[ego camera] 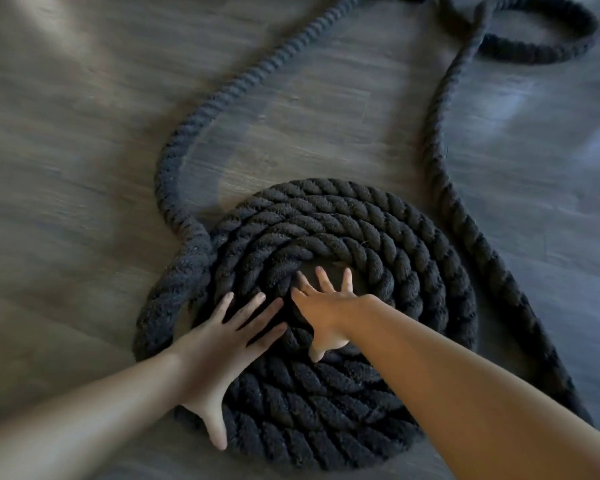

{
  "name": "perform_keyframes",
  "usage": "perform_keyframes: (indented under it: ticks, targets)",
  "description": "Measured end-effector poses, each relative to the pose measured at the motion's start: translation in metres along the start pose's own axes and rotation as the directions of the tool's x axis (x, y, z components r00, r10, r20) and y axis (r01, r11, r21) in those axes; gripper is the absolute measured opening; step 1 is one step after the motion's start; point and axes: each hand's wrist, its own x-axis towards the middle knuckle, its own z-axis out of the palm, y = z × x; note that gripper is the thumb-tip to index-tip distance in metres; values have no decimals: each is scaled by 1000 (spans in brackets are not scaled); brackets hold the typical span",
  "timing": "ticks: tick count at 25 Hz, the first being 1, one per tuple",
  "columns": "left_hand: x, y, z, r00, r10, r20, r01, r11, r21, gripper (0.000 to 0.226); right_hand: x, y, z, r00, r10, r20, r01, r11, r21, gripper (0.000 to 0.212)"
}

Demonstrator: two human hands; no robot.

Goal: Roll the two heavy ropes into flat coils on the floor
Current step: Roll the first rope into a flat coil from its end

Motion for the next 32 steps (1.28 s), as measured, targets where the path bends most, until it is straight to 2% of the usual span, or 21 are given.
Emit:
perform_keyframes:
  ticks: [2, 6, 7, 9, 11, 12, 13, 14, 16, 17, 19, 20, 21, 22, 24, 26, 29, 32]
  targets:
    - [6, 8, -6, 999, -33, 16, 33, 999, 10, 159, -5, -1, -4, 999, 19, -25, -20, 1000, -18, 114]
    - [23, 20, -26, 990, -138, 22, 140, 983, -122, 162, -15, 14, -9, 979, 88, -184, -112, 986, -126, 113]
    - [32, 22, -34, 987, -157, 22, 158, 976, -150, 163, -18, 27, -12, 962, 126, -242, -159, 980, -118, 113]
    - [54, 28, -53, 978, -205, 33, 208, 961, -183, 165, -24, 57, -23, 906, 306, -291, -327, 945, -24, 113]
    - [77, 35, -71, 959, -277, 64, 284, 937, -205, 166, -24, 98, -33, 786, 585, -200, -538, 807, 243, 110]
    - [89, 38, -81, 944, -321, 74, 329, 916, -228, 166, -27, 117, -40, 712, 695, -94, -629, 692, 355, 112]
    - [101, 41, -91, 927, -366, 80, 374, 893, -249, 166, -26, 135, -43, 672, 740, 13, -679, 609, 410, 118]
    - [113, 43, -104, 908, -408, 91, 417, 868, -268, 166, -25, 147, -44, 687, 720, 94, -681, 594, 427, 128]
    - [138, 50, -129, 867, -480, 135, 497, 814, -301, 167, -19, 154, -41, 772, 599, 212, -627, 663, 409, 133]
    - [149, 52, -142, 848, -504, 164, 529, 796, -294, 166, -10, 155, -36, 762, 608, 223, -633, 627, 455, 134]
    - [160, 50, -161, 846, -494, 199, 531, 811, -245, 162, -4, 147, -31, 706, 666, 242, -663, 500, 558, 154]
    - [161, 43, -167, 868, -463, 182, 495, 841, -220, 158, -5, 143, -30, 683, 672, 286, -664, 409, 625, 161]
    - [157, 32, -170, 896, -421, 142, 443, 874, -200, 153, 0, 145, -28, 651, 701, 290, -665, 343, 663, 161]
    - [148, 17, -170, 921, -377, 97, 389, 902, -190, 147, -6, 144, -32, 651, 706, 280, -635, 304, 710, 156]
    - [128, -13, -168, 942, -328, 73, 336, 922, -190, 140, -11, 152, -34, 685, 695, 219, -581, 340, 740, 142]
    - [114, -31, -163, 932, -336, 140, 360, 907, -218, 140, -10, 160, -37, 719, 675, 168, -544, 395, 740, 134]
    - [121, -43, -167, 939, -291, 185, 336, 891, -304, 142, -1, 177, -46, 752, 636, 174, -526, 419, 740, 131]
    - [136, -40, -164, 931, -344, 125, 365, 863, -349, 141, 9, 197, -68, 774, 623, 111, -509, 509, 694, 132]
